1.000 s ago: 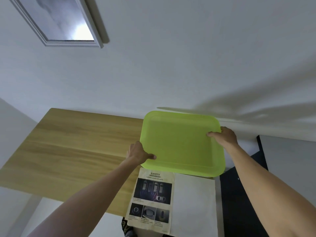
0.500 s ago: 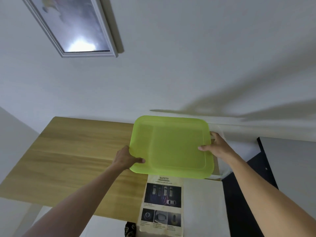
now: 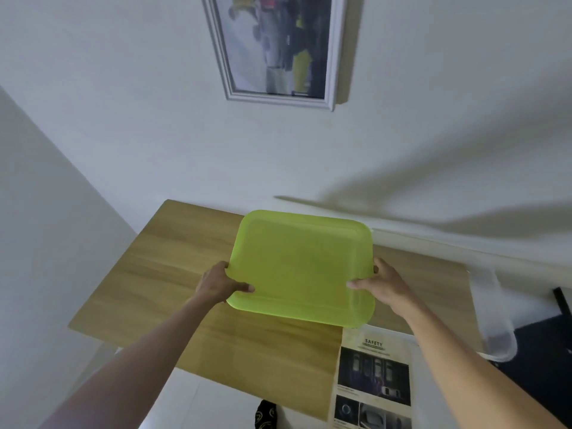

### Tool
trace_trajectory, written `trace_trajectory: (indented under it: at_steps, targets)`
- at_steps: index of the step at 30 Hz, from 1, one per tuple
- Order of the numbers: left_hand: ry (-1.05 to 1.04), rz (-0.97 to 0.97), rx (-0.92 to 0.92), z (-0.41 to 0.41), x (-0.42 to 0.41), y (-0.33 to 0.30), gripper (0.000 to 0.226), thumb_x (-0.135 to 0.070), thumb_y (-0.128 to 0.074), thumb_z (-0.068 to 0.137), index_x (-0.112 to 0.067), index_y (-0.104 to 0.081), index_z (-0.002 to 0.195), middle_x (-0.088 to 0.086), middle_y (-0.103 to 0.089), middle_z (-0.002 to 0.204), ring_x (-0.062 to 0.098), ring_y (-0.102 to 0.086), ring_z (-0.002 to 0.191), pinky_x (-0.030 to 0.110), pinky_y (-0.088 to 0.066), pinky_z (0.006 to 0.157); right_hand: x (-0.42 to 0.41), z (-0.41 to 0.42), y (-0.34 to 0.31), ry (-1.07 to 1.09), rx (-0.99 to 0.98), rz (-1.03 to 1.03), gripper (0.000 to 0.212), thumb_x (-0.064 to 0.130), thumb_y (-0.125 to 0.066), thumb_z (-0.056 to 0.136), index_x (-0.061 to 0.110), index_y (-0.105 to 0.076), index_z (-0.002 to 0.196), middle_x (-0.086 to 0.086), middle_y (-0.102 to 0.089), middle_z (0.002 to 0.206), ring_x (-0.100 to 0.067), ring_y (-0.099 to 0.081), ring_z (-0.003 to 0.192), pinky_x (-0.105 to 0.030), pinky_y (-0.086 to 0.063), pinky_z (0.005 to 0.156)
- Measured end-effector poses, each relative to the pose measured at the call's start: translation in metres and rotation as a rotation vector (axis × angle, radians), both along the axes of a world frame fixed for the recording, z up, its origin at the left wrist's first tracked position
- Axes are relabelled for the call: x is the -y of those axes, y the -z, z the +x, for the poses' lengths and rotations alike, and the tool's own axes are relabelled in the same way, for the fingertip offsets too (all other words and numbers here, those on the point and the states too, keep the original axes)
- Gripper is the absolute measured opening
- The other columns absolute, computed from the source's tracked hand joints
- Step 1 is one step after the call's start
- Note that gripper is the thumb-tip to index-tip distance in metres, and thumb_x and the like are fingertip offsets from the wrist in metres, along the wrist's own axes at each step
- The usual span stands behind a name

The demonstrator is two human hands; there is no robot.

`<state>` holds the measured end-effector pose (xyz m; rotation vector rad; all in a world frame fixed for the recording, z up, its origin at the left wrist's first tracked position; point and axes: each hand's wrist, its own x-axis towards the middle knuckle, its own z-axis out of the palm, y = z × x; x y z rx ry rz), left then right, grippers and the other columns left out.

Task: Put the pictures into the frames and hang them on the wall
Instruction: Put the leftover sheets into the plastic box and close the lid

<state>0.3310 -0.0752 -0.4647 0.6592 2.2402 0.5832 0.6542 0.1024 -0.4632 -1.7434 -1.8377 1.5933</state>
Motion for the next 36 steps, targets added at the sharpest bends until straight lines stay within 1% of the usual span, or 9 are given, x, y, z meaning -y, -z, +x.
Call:
trace_trajectory:
  at_steps: [4,7,12,16,21,24,27,32,36]
  targets:
    - [-0.018,-0.025,0.017,-0.05,0.002,0.009,0.107,-0.031,-0.096,0.051,-0.011,-0.043,0.142,0.007,-0.058,0.119,0.029,-0.063,0.095,0.045,-0.061,0.069,0.014,-0.05,0.014,-0.063,0.088,0.048,0.111,0.045,-0.091,0.047,0.024,-0.04,0.144,0.0,-0.057,0.14,-0.023,-0.058,0.124,-0.044,-0.049,0.103]
    - [-0.015,-0.039,0.042,-0.077,-0.002,0.016,0.094,-0.022,-0.095,0.055,-0.008,-0.049,0.136,0.005,-0.058,0.109,0.03,-0.062,0.097,0.045,-0.061,0.071,0.024,-0.081,0.022,-0.058,0.149,0.065,0.1,0.029,-0.083,0.077,0.015,-0.023,0.155,-0.002,-0.038,0.153,-0.026,-0.04,0.141,-0.039,-0.036,0.114]
    - [0.007,-0.092,0.035,-0.104,-0.01,0.037,0.086,-0.021,-0.095,0.054,-0.005,-0.055,0.127,0.009,-0.061,0.112,0.032,-0.064,0.094,0.045,-0.061,0.067,0.031,-0.115,0.049,-0.066,0.233,0.071,0.099,0.027,-0.07,0.091,0.011,0.0,0.159,-0.01,-0.014,0.164,-0.028,-0.021,0.15,-0.039,-0.026,0.12]
    - [0.053,-0.168,0.0,-0.114,-0.017,0.06,0.086,-0.033,-0.097,0.047,-0.007,-0.06,0.121,0.01,-0.064,0.111,0.029,-0.066,0.082,0.043,-0.061,0.066,0.033,-0.126,0.066,-0.071,0.301,0.094,0.087,0.021,-0.064,0.096,0.009,-0.004,0.158,-0.01,-0.015,0.164,-0.027,-0.017,0.151,-0.035,-0.021,0.119]
    - [0.091,-0.222,-0.118,-0.113,-0.022,0.079,0.098,-0.048,-0.094,0.046,-0.014,-0.054,0.129,0.01,-0.057,0.128,0.031,-0.058,0.114,0.045,-0.053,0.09,0.036,-0.129,0.086,-0.06,0.346,0.117,0.083,0.023,-0.062,0.097,0.01,-0.009,0.159,-0.01,-0.017,0.164,-0.03,-0.017,0.151,-0.041,-0.019,0.122]
    - [0.1,-0.275,-0.152,-0.112,-0.026,0.082,0.088,-0.047,-0.093,0.05,-0.012,-0.058,0.122,0.013,-0.052,0.129,0.033,-0.057,0.112,0.047,-0.053,0.088,0.042,-0.135,0.09,-0.081,0.411,0.18,0.073,0.022,-0.057,0.1,0.008,-0.014,0.157,-0.013,-0.02,0.162,-0.036,-0.016,0.149,-0.044,-0.022,0.121]
    - [0.115,-0.307,-0.172,-0.109,-0.026,0.079,0.086,-0.045,-0.092,0.056,-0.01,-0.056,0.125,0.014,-0.047,0.132,0.034,-0.054,0.116,0.047,-0.051,0.091,0.048,-0.142,0.092,-0.103,0.452,0.225,0.066,0.017,-0.053,0.101,0.005,-0.018,0.156,-0.016,-0.026,0.158,-0.039,-0.021,0.144,-0.045,-0.027,0.117]
    - [0.121,-0.32,-0.197,-0.104,-0.024,0.073,0.086,-0.046,-0.09,0.059,-0.01,-0.052,0.127,0.016,-0.043,0.139,0.036,-0.05,0.121,0.049,-0.047,0.097,0.05,-0.14,0.087,-0.173,0.498,0.245,0.065,0.021,-0.047,0.104,0.005,-0.012,0.157,-0.017,-0.013,0.163,-0.034,-0.01,0.15,-0.043,-0.023,0.119]
    - [0.071,-0.269,-0.274,-0.089,-0.022,0.058,0.086,-0.049,-0.082,0.068,-0.008,-0.044,0.133,0.017,-0.039,0.141,0.035,-0.043,0.128,0.049,-0.045,0.096,0.052,-0.132,0.075,-0.194,0.465,0.381,0.063,0.027,-0.046,0.103,0.006,-0.019,0.155,-0.015,-0.022,0.161,-0.031,-0.02,0.149,-0.042,-0.028,0.118]
